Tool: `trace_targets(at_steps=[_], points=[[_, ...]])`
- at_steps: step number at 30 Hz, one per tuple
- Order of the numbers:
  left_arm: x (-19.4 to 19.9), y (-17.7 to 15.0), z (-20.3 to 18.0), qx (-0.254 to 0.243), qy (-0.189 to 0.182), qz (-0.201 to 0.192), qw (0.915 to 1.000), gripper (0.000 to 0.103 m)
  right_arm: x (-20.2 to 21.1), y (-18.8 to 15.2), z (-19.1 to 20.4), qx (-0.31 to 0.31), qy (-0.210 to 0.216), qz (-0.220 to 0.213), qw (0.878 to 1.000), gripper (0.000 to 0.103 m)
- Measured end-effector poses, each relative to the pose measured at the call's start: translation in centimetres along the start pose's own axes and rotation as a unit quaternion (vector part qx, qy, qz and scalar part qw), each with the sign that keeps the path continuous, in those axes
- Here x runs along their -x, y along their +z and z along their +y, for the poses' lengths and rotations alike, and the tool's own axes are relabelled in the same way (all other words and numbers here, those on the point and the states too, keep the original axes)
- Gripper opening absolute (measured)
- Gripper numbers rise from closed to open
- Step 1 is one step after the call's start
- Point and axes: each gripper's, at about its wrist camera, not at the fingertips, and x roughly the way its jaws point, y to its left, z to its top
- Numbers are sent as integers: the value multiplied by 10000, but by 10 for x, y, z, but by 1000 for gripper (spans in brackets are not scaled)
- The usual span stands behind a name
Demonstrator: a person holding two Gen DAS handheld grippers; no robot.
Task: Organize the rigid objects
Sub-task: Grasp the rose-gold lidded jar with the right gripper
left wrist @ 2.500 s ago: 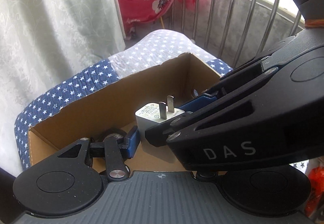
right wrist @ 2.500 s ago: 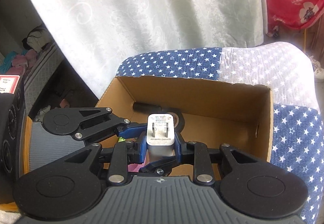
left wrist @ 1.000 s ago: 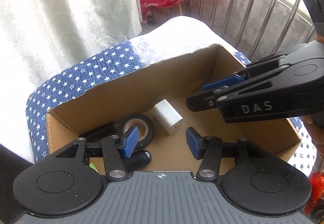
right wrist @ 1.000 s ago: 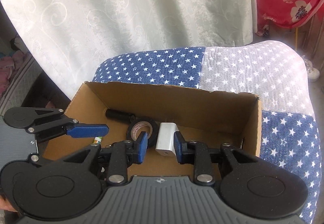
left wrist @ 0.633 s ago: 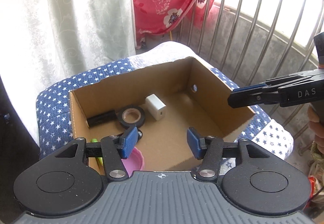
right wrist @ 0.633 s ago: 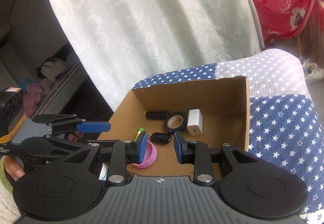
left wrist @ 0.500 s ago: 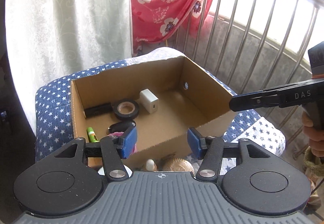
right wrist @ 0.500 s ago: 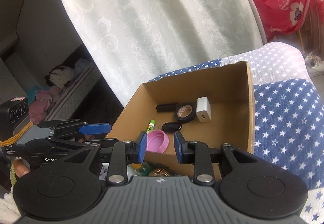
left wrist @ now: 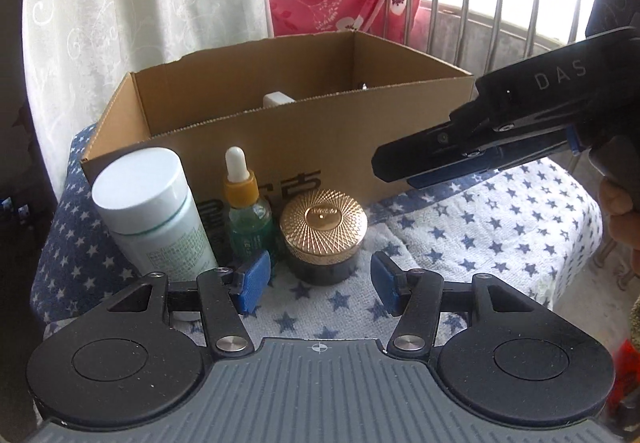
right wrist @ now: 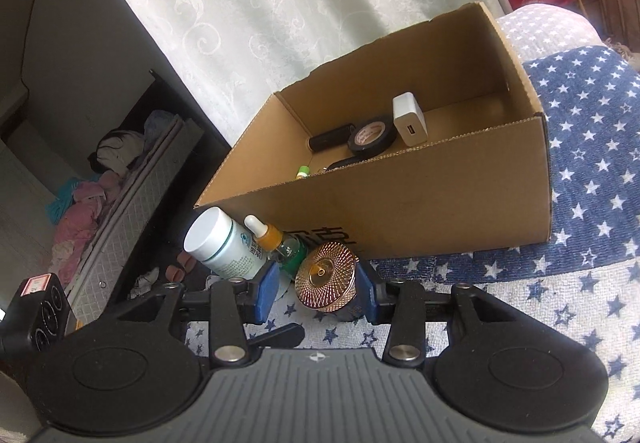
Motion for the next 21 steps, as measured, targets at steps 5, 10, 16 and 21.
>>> trace_targets(at_steps=[5, 10, 16, 21], points=[[-22, -6, -1, 50, 121, 15, 9999, 55, -25, -1, -11, -208, -69, 185, 9996, 45], [-32, -8, 1, 105, 188, -49, 9998, 54, -42, 0, -21, -375, -26, 325, 9988, 46], [-37, -6, 4, 264, 130, -79, 9995, 54, -54, 2, -28, -504, 48, 413, 9979, 45], [-38, -6, 4, 310, 172, -84, 9993, 54, -56, 1, -30, -524, 60, 382, 9979, 43]])
